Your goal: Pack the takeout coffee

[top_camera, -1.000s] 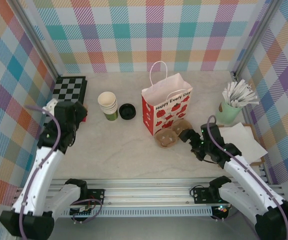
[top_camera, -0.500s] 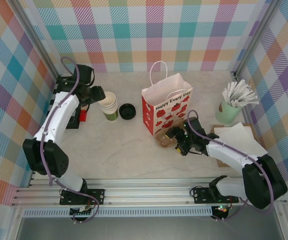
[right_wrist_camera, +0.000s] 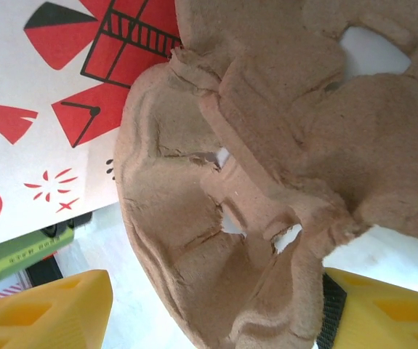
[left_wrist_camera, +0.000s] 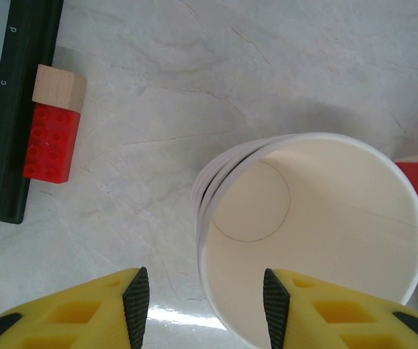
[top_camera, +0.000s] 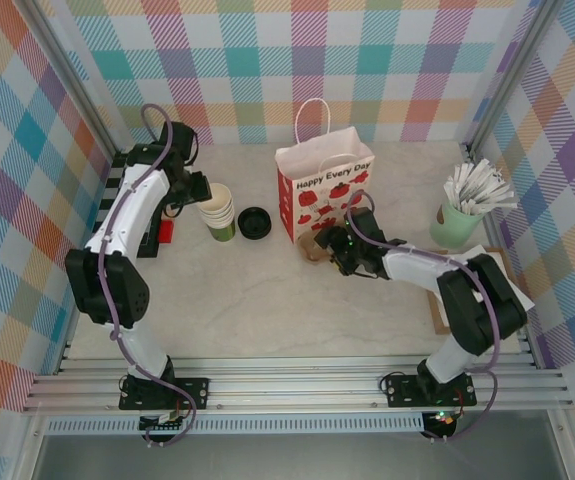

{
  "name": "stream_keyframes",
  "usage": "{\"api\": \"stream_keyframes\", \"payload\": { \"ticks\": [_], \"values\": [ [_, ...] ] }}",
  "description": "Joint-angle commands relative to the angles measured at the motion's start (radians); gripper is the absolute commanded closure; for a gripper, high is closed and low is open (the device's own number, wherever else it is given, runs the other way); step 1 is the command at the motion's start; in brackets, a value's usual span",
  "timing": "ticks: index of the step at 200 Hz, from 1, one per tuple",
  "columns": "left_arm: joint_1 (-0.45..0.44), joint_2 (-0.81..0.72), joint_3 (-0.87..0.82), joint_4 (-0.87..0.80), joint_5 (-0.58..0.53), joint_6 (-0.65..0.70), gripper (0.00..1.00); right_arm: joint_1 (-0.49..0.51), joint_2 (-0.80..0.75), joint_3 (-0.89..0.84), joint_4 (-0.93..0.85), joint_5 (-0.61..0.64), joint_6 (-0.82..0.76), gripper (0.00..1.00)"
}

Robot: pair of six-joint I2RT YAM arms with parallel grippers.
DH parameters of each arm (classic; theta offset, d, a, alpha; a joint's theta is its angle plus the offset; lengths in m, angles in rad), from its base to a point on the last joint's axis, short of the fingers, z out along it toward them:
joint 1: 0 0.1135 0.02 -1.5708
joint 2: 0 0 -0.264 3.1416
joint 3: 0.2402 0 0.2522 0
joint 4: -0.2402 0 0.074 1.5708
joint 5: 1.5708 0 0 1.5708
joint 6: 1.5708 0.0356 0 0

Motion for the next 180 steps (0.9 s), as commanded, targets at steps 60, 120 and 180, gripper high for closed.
{"api": "stream_keyframes", "payload": {
  "ticks": [60,120,180],
  "values": [
    [-0.008,0.064,0.072,-0.072,-0.003,0.035,0.6,-0.03,0.233,0.267,0.12,0.033,-0.073,0.27],
    [-0.01,0.046,0.062,-0.074,-0.02,0.048,0.7,-0.027,0.0,0.142,-0.019,0.156,-0.243,0.15],
    [-0.013,0.073,0.069,-0.068,0.01,0.038,0.76,-0.027,-0.212,0.056,-0.198,0.242,-0.349,0.07]
  ]
}}
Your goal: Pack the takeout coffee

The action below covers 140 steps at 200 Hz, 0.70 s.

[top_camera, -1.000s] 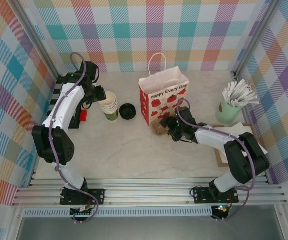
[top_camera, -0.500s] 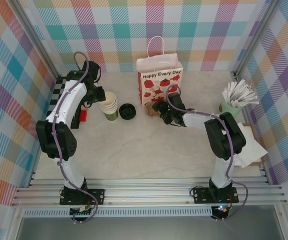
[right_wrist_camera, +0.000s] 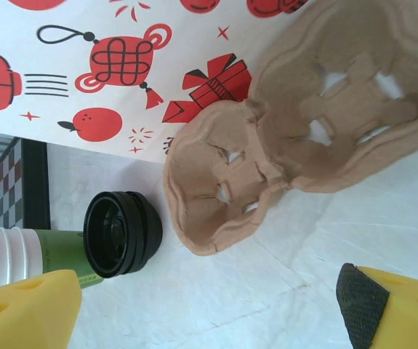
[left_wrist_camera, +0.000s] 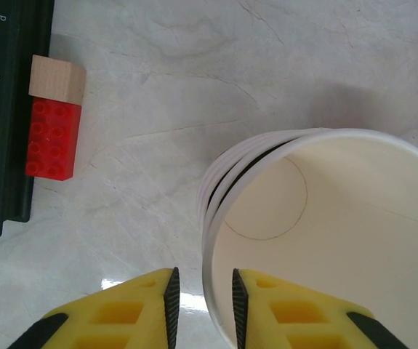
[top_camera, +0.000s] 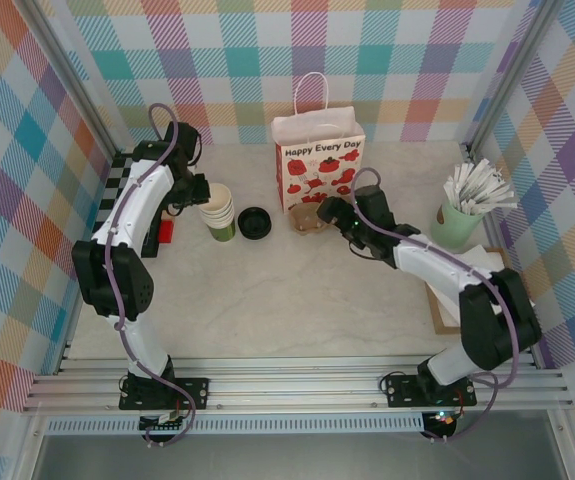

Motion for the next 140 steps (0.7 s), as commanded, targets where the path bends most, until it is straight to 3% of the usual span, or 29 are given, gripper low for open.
{"api": "stream_keyframes", "payload": {
  "ticks": [1,34,78,140],
  "values": [
    [-0.013,0.018,0.032,-0.024,0.016,0.005,0.76,0.002,-0.055,-0.042,-0.097,0.06,-0.066,0.07],
    [-0.015,0.017,0.051,-0.029,0.012,0.006,0.82,0.002,-0.089,-0.058,-0.108,0.074,-0.063,0.07],
    [-0.015,0.03,0.075,-0.042,0.009,0.01,1.0,0.002,-0.095,-0.046,-0.109,0.076,-0.079,0.06],
    [-0.001,0.011,0.104,-0.002,0.056,-0.004,1.0,0.002,-0.106,-0.004,-0.131,0.068,-0.162,0.06]
  ]
}}
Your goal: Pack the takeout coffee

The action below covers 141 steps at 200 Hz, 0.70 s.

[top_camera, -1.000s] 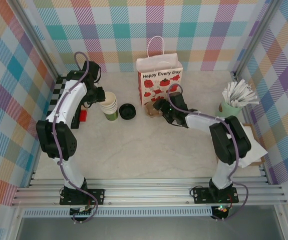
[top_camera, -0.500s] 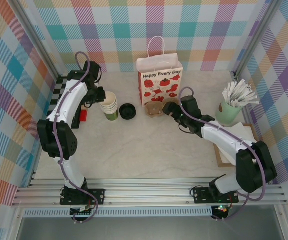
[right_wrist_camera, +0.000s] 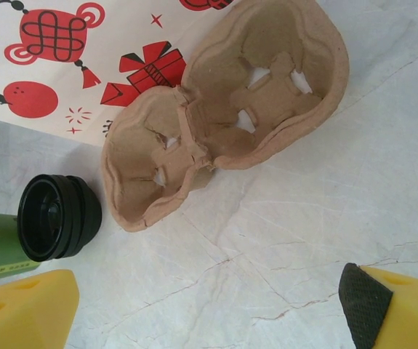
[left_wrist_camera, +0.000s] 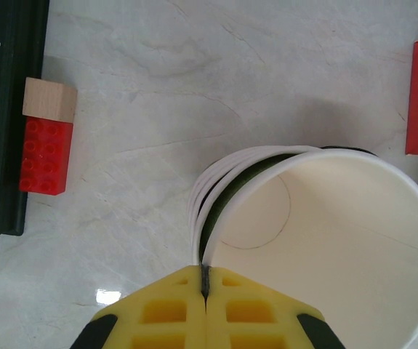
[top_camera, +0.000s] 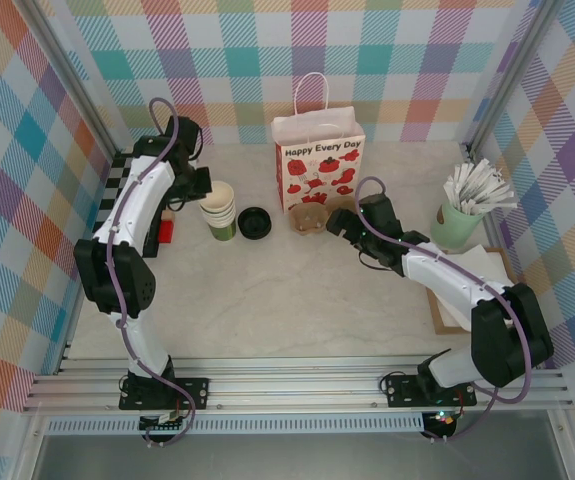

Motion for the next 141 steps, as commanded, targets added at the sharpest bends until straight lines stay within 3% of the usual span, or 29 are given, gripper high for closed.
{"api": "stream_keyframes", "payload": {
  "ticks": [1,52,141],
  "values": [
    [0.006,-0.015,0.031,0.013,0.043,-0.008,1.0,0.002,-0.032,0.044,-0.016,0.0,-0.065,0.06],
    [0.043,-0.071,0.025,0.085,0.126,-0.037,1.0,0.004,-0.017,0.09,-0.022,-0.048,-0.113,0.06],
    [0.079,-0.141,0.068,0.125,0.087,-0.068,1.0,0.005,0.008,0.168,-0.033,-0.114,-0.172,0.06]
  ]
}}
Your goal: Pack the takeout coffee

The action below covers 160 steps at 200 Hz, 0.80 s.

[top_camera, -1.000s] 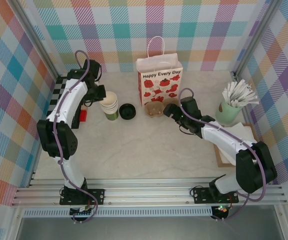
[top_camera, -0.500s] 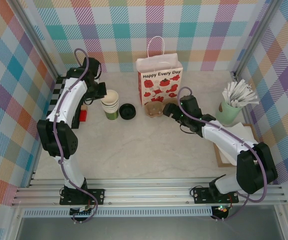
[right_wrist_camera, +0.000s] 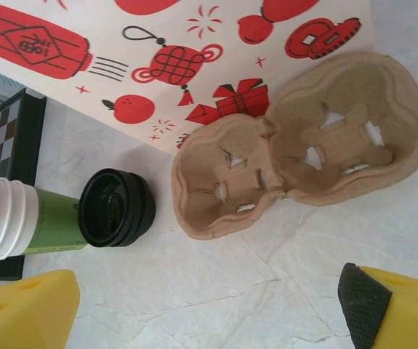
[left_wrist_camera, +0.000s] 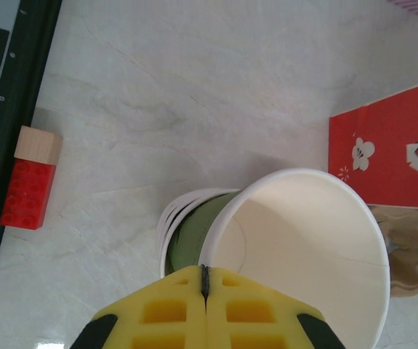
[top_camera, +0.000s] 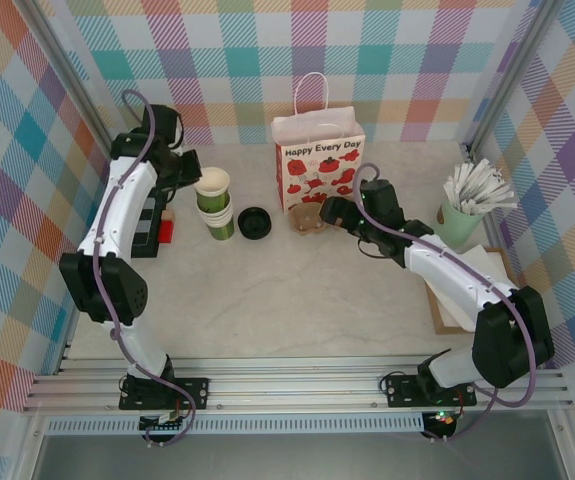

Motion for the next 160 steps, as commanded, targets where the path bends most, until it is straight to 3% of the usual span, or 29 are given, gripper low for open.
{"api": "stream_keyframes", "payload": {
  "ticks": [1,28,67,101,132,142,152,160],
  "values": [
    [0.008,-0.061,0.046,0.034,-0.013,-0.023,1.0,0.005,0.011,0.05,-0.011,-0.037,-0.043,0.06],
    [0.008,-0.082,0.077,0.036,-0.024,-0.022,1.0,0.005,0.015,0.068,-0.019,-0.04,-0.048,0.06],
    [0.008,-0.116,0.089,0.03,0.056,-0.04,1.0,0.004,0.017,0.078,-0.018,-0.061,-0.051,0.06],
    [0.001,-0.189,0.087,0.03,0.114,-0.059,1.0,0.005,0.033,0.111,0.017,-0.204,-0.055,0.06],
    [-0.002,-0.225,0.034,0.008,0.084,-0.058,1.0,0.011,0.086,0.163,0.024,-0.295,-0.045,0.06],
    [-0.002,-0.223,0.004,0.009,0.084,-0.053,0.82,0.012,0.105,0.168,0.041,-0.316,-0.042,0.05],
    [-0.001,-0.222,-0.028,0.025,0.114,-0.045,0.56,0.013,0.124,0.17,0.07,-0.359,-0.037,0.05],
    [-0.002,-0.226,-0.057,0.046,0.143,-0.038,0.44,0.013,0.143,0.179,0.097,-0.409,-0.031,0.05]
  ]
}}
